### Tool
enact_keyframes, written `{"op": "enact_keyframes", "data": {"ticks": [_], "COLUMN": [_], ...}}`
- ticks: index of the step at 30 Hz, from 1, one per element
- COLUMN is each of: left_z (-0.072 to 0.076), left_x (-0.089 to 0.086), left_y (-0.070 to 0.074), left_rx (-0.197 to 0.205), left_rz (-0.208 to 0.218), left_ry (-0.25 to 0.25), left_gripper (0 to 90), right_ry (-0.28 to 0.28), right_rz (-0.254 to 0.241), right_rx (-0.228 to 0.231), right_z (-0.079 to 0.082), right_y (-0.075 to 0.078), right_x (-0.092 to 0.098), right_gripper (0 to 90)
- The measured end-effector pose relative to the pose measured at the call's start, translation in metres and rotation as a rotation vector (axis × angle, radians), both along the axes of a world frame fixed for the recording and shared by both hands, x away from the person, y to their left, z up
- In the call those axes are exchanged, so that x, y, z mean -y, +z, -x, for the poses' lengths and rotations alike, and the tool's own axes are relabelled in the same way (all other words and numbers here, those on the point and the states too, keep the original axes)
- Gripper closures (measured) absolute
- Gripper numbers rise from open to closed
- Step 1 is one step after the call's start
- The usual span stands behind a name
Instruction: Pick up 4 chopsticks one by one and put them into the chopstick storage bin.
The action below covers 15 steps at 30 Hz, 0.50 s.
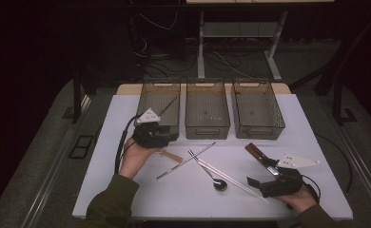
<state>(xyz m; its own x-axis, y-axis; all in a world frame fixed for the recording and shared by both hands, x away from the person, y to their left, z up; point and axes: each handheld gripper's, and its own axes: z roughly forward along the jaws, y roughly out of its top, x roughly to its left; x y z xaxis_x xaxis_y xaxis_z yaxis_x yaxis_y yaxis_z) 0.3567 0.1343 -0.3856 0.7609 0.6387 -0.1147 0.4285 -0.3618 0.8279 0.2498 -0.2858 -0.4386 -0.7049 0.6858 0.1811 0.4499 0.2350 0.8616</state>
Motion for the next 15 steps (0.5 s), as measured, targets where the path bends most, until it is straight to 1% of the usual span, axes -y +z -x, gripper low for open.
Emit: {"op": "enact_keyframes", "data": {"ticks": [4, 8, 15], "left_z": [0.010, 0.017, 0.030], "left_x": [0.002, 0.000, -0.002], "left_y": [-0.004, -0.008, -0.012], "left_rx": [0.012, -0.001, 0.004], "left_rz": [-0.019, -0.005, -0.021], "left_ry": [-0.011, -0.019, -0.042], "left_gripper": [55.0, 56.6, 58.2], "right_ry": [0.001, -0.001, -0.004], "right_rz": [-0.003, -0.002, -0.001], "right_rx": [-0.004, -0.005, -0.005], "right_z": [0.000, 0.000, 0.001], "right_y": [0.000, 0.000, 0.000], "right_x": [0.000, 0.000, 0.001], "right_gripper": [1.3, 1.3, 1.3]}}
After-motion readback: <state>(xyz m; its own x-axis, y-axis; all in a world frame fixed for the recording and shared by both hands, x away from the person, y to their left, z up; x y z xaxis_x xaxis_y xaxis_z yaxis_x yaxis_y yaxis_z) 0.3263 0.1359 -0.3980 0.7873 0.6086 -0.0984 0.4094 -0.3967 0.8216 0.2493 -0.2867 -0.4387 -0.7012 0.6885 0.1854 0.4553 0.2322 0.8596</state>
